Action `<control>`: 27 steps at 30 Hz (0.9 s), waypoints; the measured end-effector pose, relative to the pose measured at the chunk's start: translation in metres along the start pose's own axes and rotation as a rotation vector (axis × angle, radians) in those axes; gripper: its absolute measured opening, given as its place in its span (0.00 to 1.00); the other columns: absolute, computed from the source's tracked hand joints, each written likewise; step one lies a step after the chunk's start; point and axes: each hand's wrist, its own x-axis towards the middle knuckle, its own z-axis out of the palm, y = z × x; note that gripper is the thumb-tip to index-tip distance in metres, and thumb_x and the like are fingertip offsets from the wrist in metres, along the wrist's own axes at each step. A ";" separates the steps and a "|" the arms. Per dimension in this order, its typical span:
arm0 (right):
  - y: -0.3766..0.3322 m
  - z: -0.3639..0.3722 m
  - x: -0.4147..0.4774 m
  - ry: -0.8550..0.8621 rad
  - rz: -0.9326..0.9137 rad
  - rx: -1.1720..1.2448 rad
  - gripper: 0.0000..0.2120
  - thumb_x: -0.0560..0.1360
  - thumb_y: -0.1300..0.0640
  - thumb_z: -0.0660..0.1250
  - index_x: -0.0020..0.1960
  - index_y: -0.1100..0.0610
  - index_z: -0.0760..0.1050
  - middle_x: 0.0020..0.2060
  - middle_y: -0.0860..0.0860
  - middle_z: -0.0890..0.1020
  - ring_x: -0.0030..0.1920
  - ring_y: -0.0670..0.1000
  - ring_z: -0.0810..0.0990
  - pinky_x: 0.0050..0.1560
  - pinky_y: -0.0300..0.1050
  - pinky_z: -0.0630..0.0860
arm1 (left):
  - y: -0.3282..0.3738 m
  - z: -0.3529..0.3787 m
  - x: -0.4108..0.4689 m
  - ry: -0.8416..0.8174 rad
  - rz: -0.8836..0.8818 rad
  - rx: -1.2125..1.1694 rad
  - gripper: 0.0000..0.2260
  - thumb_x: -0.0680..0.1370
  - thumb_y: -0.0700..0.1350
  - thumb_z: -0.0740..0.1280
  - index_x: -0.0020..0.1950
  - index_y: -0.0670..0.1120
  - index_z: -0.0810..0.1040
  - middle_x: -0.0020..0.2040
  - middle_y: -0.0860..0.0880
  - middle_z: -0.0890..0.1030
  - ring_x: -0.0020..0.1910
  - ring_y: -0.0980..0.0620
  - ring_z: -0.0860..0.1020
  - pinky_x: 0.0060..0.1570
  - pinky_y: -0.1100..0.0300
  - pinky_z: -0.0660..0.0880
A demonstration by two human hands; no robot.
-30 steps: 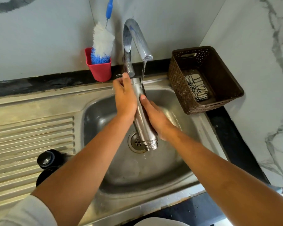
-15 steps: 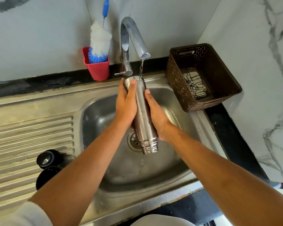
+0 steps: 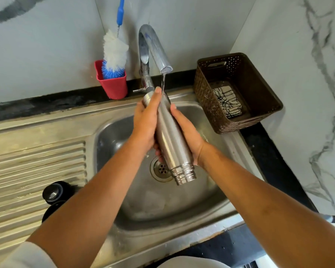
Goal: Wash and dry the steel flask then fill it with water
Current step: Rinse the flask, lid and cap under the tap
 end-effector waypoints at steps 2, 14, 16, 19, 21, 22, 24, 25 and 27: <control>0.001 -0.005 -0.004 -0.105 0.070 0.064 0.45 0.72 0.21 0.60 0.57 0.65 0.80 0.43 0.65 0.81 0.37 0.61 0.82 0.41 0.53 0.83 | 0.014 -0.005 0.007 -0.126 -0.154 -0.066 0.30 0.70 0.65 0.77 0.61 0.43 0.82 0.51 0.42 0.87 0.47 0.46 0.87 0.49 0.51 0.83; 0.007 0.008 0.028 0.554 -0.317 -0.433 0.28 0.83 0.31 0.52 0.65 0.49 0.78 0.55 0.49 0.85 0.54 0.49 0.85 0.56 0.50 0.82 | -0.033 0.017 -0.009 0.043 0.525 0.462 0.23 0.88 0.51 0.58 0.83 0.48 0.61 0.79 0.48 0.68 0.76 0.61 0.68 0.74 0.65 0.65; -0.002 0.001 0.037 0.571 -0.293 -0.292 0.25 0.84 0.34 0.53 0.58 0.49 0.81 0.49 0.50 0.88 0.48 0.48 0.88 0.50 0.45 0.84 | -0.055 0.011 -0.022 -0.065 0.522 0.554 0.27 0.88 0.49 0.55 0.86 0.51 0.50 0.86 0.52 0.52 0.83 0.60 0.52 0.77 0.69 0.53; -0.001 -0.005 0.034 0.511 -0.195 -0.150 0.28 0.84 0.32 0.53 0.59 0.50 0.83 0.51 0.54 0.89 0.51 0.52 0.88 0.54 0.47 0.83 | -0.069 0.005 -0.038 -0.139 0.511 0.564 0.28 0.88 0.49 0.56 0.86 0.52 0.47 0.86 0.54 0.49 0.76 0.75 0.51 0.69 0.80 0.52; 0.001 -0.005 0.025 0.410 -0.144 -0.108 0.30 0.83 0.31 0.52 0.62 0.51 0.83 0.52 0.56 0.88 0.53 0.56 0.88 0.56 0.53 0.83 | -0.057 0.006 -0.027 -0.101 0.442 0.416 0.28 0.87 0.53 0.59 0.85 0.53 0.54 0.82 0.55 0.62 0.73 0.73 0.63 0.69 0.74 0.62; 0.002 -0.002 0.018 0.355 -0.111 -0.096 0.32 0.83 0.31 0.52 0.62 0.53 0.83 0.52 0.58 0.88 0.51 0.58 0.87 0.55 0.54 0.84 | -0.044 0.006 -0.013 -0.043 0.342 0.305 0.25 0.86 0.55 0.62 0.82 0.53 0.62 0.76 0.54 0.72 0.68 0.68 0.72 0.68 0.68 0.69; 0.006 0.002 0.006 0.247 -0.041 -0.069 0.37 0.82 0.30 0.52 0.60 0.59 0.83 0.48 0.63 0.86 0.44 0.62 0.86 0.50 0.57 0.83 | -0.014 0.001 0.012 0.058 0.193 0.171 0.18 0.84 0.58 0.65 0.69 0.50 0.77 0.56 0.54 0.84 0.53 0.59 0.83 0.61 0.57 0.78; 0.008 0.003 0.004 0.207 -0.026 -0.058 0.39 0.82 0.29 0.51 0.60 0.62 0.82 0.47 0.65 0.85 0.41 0.63 0.84 0.48 0.57 0.83 | -0.004 0.000 0.017 0.071 0.183 0.158 0.16 0.83 0.59 0.66 0.63 0.49 0.80 0.50 0.53 0.85 0.49 0.57 0.83 0.60 0.54 0.79; 0.008 0.004 0.011 0.188 -0.061 -0.080 0.39 0.82 0.29 0.51 0.63 0.62 0.81 0.49 0.65 0.84 0.43 0.62 0.84 0.48 0.56 0.83 | -0.003 0.003 0.015 0.081 0.217 0.173 0.17 0.84 0.60 0.62 0.63 0.50 0.80 0.52 0.52 0.85 0.53 0.56 0.83 0.61 0.54 0.78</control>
